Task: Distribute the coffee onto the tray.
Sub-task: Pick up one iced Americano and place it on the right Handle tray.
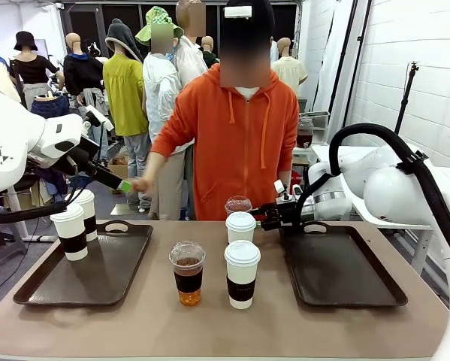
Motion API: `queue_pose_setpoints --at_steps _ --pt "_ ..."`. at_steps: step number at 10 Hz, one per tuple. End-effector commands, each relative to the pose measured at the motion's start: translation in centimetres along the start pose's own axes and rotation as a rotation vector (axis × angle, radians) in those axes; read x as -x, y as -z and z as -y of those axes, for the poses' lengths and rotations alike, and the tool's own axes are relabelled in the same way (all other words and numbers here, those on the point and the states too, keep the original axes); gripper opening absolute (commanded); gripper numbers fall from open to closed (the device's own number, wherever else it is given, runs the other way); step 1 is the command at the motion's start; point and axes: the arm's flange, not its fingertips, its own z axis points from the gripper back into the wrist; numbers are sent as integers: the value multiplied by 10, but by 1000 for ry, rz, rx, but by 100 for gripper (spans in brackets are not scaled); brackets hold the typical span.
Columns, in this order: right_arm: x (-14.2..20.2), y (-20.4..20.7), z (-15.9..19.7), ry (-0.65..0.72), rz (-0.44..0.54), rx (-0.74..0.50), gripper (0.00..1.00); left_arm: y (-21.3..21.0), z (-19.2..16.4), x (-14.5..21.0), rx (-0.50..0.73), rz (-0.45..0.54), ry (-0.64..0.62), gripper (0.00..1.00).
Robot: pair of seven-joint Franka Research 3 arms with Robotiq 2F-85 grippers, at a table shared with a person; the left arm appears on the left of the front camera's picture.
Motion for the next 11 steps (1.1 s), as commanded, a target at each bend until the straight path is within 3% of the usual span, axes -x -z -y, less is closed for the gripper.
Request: queue_pose_setpoints --at_steps 1,11 --pt "-6 4 5 18 8 -28 100 0 0 0 9 4 -1 100" --pt "-1 28 5 36 -11 -100 100 0 0 0 9 4 -1 100"
